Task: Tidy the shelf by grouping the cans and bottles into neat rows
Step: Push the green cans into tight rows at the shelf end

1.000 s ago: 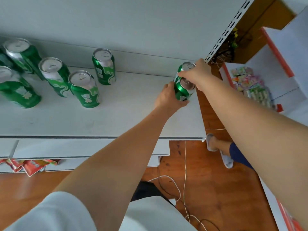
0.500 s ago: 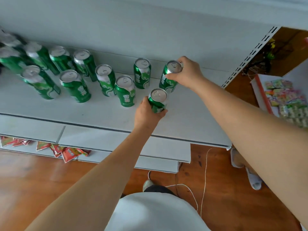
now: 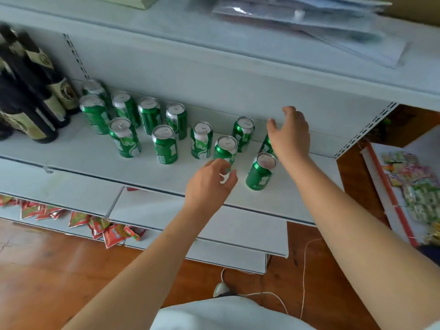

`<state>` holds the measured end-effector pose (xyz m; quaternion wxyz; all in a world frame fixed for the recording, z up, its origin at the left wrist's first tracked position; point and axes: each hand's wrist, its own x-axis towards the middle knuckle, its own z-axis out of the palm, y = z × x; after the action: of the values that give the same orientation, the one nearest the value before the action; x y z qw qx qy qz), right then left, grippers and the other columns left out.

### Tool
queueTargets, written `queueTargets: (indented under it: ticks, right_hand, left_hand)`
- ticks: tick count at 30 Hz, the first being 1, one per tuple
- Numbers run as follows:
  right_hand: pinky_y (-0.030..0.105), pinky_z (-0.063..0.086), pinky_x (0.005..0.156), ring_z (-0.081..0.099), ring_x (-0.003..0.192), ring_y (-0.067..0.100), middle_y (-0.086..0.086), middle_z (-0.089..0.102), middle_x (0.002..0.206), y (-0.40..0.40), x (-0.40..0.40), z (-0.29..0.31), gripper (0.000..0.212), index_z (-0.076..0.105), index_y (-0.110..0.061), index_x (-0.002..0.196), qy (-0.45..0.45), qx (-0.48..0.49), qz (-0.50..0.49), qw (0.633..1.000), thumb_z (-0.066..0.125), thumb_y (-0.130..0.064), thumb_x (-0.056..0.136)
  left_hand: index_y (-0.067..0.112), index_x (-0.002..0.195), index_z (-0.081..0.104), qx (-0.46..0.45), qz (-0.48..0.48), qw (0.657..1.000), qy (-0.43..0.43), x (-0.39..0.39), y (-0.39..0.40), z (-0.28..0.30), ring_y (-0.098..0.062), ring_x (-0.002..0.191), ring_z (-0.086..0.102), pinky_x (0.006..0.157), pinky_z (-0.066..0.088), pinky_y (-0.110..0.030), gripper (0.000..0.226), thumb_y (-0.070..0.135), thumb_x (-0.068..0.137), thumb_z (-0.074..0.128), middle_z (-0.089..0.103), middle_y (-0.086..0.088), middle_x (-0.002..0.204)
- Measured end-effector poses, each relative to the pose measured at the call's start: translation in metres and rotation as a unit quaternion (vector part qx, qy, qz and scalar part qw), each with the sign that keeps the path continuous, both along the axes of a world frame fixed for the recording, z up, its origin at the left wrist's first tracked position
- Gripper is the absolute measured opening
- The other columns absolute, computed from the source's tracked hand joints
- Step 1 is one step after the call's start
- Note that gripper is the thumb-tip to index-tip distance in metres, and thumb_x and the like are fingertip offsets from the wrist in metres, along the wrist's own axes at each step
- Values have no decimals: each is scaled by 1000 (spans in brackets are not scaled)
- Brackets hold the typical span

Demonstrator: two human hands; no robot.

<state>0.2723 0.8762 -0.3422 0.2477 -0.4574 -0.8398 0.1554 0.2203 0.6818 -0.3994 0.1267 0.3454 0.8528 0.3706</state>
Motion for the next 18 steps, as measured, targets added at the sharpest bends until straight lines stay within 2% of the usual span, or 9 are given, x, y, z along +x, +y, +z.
queueTargets:
  ticks: [3, 6, 9, 12, 15, 18]
  right_hand:
    - [34, 38, 100, 50, 124, 27, 9, 54, 134, -73, -39, 22, 51, 49, -12, 137, 88, 6, 85, 992, 54, -41, 95]
    - [29, 34, 108, 45, 131, 20, 5, 49, 143, -165, -92, 49, 57, 44, -14, 143, 148, -18, 174, 973, 52, -45, 96]
    - [32, 33, 113, 42, 135, 17, 4, 46, 146, -263, -143, 71, 58, 42, -15, 145, 205, -32, 234, 950, 51, -46, 97]
    - [36, 32, 114, 38, 137, 15, 3, 44, 148, -352, -191, 84, 58, 40, -16, 147, 207, -27, 290, 934, 48, -47, 98]
    - [34, 25, 118, 29, 142, 12, 0, 36, 153, -422, -236, 91, 60, 34, -23, 150, 192, -26, 333, 923, 42, -53, 98]
    - [33, 22, 119, 24, 144, 8, -5, 32, 156, -474, -285, 99, 61, 31, -27, 151, 191, -25, 359, 913, 40, -57, 98]
  left_hand:
    - [25, 127, 57, 83, 13, 995, 45, -34, -60, 19, -8, 103, 59, 79, 50, -27, 38, 44, 94, 56, 60, 9, 120]
    - [25, 136, 51, 117, 44, 990, 69, -78, -132, 32, -14, 110, 57, 83, 42, -25, 45, 43, 94, 54, 54, 6, 127]
    - [29, 137, 48, 118, 78, 988, 63, -127, -209, 43, -25, 98, 64, 78, 44, -31, 46, 46, 95, 53, 51, 7, 131]
    - [25, 140, 47, 109, 115, 985, 70, -177, -284, 53, -21, 92, 59, 79, 40, -29, 49, 45, 96, 52, 50, 2, 135]
    - [23, 141, 45, 96, 156, 980, 75, -220, -352, 64, -23, 115, 55, 90, 44, -36, 52, 47, 96, 51, 49, -1, 139]
    - [26, 142, 43, 90, 197, 974, 69, -257, -410, 70, -29, 114, 57, 91, 47, -39, 55, 51, 94, 50, 48, 1, 140]
